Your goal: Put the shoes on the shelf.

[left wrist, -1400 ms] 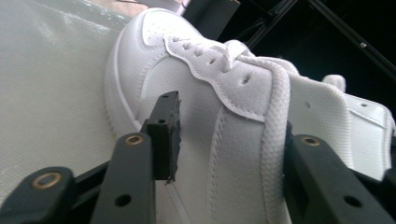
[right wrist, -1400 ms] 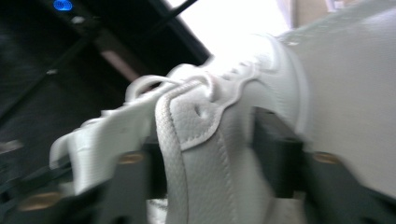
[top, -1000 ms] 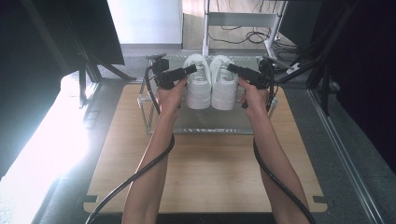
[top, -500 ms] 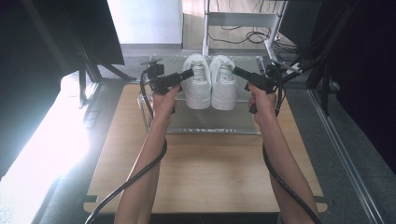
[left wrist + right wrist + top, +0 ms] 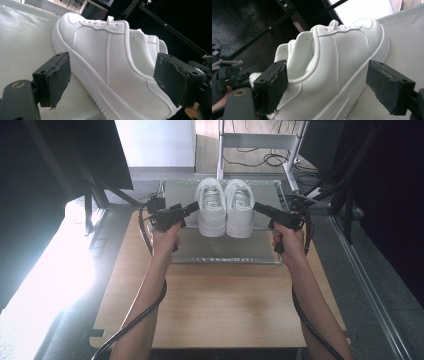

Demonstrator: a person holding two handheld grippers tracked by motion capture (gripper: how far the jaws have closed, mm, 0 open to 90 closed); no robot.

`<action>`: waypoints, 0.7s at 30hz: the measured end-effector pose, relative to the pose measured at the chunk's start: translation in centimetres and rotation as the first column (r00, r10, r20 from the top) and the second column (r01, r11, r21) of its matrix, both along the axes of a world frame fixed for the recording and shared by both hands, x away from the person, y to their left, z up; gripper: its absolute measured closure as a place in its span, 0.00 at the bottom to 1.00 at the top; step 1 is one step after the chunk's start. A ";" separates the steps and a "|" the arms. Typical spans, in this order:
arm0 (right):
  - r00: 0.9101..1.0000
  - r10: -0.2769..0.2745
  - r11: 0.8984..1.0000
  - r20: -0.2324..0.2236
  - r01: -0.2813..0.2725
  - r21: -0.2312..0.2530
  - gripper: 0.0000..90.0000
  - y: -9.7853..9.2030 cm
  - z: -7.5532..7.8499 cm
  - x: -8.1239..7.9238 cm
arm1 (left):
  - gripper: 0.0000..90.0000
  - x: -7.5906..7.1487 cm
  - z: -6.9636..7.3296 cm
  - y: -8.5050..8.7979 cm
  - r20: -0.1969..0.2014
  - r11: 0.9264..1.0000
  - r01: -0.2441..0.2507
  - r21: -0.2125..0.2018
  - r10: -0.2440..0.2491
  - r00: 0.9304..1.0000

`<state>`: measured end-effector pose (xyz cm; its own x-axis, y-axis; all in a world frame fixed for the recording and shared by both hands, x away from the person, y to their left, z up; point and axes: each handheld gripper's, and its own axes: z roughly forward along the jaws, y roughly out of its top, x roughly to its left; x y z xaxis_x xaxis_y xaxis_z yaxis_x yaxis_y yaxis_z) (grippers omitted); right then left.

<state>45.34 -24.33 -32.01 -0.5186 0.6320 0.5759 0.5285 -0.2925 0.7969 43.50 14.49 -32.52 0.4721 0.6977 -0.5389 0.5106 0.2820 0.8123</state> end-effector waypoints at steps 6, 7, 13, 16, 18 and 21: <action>1.000 0.027 1.000 0.007 -0.027 -0.005 0.18 -0.6 -0.3 -1.2 | 0.16 -1.8 -1.1 0.6 0.011 1.000 0.009 -0.006 -0.008 1.000; 0.999 0.032 0.999 0.008 -0.032 -0.003 0.18 -0.7 -0.4 -1.5 | 0.16 -2.1 -1.3 0.7 0.012 1.000 0.011 -0.007 -0.011 1.000; 0.998 0.060 0.998 0.012 -0.060 0.001 0.17 -1.3 -1.3 -3.0 | 0.14 -3.6 -2.1 1.5 0.014 1.000 0.016 -0.010 -0.016 1.000; 0.997 0.071 0.997 0.014 -0.071 -0.005 0.17 -1.6 -1.7 -3.7 | 0.12 -4.5 -2.5 1.8 0.018 1.000 0.021 0.004 -0.021 1.000; 0.996 0.082 0.997 0.016 -0.082 -0.012 0.17 -1.8 -2.0 -4.4 | 0.11 -5.1 -2.7 1.9 0.020 1.000 0.025 0.015 -0.025 0.999; 0.995 0.099 0.995 0.022 -0.098 -0.029 0.17 -2.0 -2.5 -5.2 | 0.08 -6.0 -3.1 1.9 0.026 0.999 0.034 0.040 -0.035 0.999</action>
<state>40.11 -26.31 -34.54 -0.5920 0.5930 0.5458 0.5347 -0.2177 0.8165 37.48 16.42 -35.64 0.5103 0.7009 -0.4984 0.4975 0.2321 0.8358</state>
